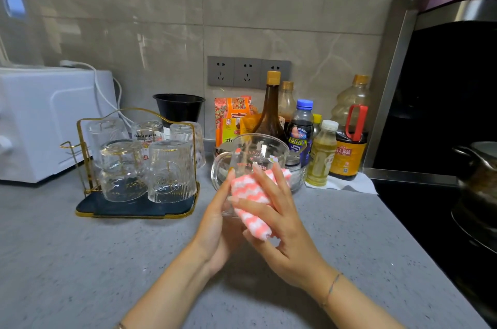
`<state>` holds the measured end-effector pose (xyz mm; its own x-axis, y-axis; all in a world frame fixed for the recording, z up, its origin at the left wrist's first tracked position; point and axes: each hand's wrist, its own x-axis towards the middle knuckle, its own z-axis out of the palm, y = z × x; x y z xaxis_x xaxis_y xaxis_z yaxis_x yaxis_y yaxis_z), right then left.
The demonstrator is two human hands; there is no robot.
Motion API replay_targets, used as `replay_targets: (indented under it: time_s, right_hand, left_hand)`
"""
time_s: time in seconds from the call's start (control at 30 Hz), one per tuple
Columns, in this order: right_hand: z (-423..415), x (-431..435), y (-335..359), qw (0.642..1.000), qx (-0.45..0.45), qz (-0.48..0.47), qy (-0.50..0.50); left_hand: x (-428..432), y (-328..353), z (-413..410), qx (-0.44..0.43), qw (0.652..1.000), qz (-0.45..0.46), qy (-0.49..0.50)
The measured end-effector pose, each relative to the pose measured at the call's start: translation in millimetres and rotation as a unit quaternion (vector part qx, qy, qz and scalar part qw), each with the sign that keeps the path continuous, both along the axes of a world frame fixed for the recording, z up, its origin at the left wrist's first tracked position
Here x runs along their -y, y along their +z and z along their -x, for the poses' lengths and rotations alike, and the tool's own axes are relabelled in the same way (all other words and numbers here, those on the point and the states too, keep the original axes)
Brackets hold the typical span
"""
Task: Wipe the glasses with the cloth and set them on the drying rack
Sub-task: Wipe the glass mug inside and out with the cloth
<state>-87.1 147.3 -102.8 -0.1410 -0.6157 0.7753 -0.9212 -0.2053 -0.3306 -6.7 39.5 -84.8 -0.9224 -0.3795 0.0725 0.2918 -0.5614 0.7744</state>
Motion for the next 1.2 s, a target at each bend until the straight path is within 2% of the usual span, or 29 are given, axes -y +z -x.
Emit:
replay_targets:
  time_s: [0.13, 0.3, 0.53, 0.63, 0.8, 0.97, 1.2]
  right_hand:
    - [2, -3, 2, 0.999, -0.042, -0.011, -0.027]
    - [0, -2, 3, 0.999, 0.013, -0.007, -0.034]
    - [2, -2, 9, 0.998, 0.014, 0.06, -0.028]
    - [7, -3, 13, 0.996, 0.013, 0.079, -0.031]
    - [24, -11, 28, 0.988, 0.067, 0.115, -0.076]
    - [17, -11, 23, 0.992, 0.07, 0.079, -0.064]
    - [-1, -4, 11, 0.999, 0.037, -0.001, 0.022]
  left_hand:
    - [-3, -1, -1, 0.002, 1.0, 0.007, -0.02]
    - [-4, -3, 2, 0.019, 0.999, -0.012, -0.026]
    - [-1, -7, 4, -0.004, 0.999, 0.017, -0.047]
    - [0, -7, 1, 0.027, 0.998, 0.035, -0.052]
    - [-2, -10, 0, 0.065, 0.993, 0.065, -0.068]
    - [-2, -9, 1, 0.048, 0.996, 0.064, -0.047]
    - [5, -8, 4, -0.013, 1.0, 0.023, -0.012]
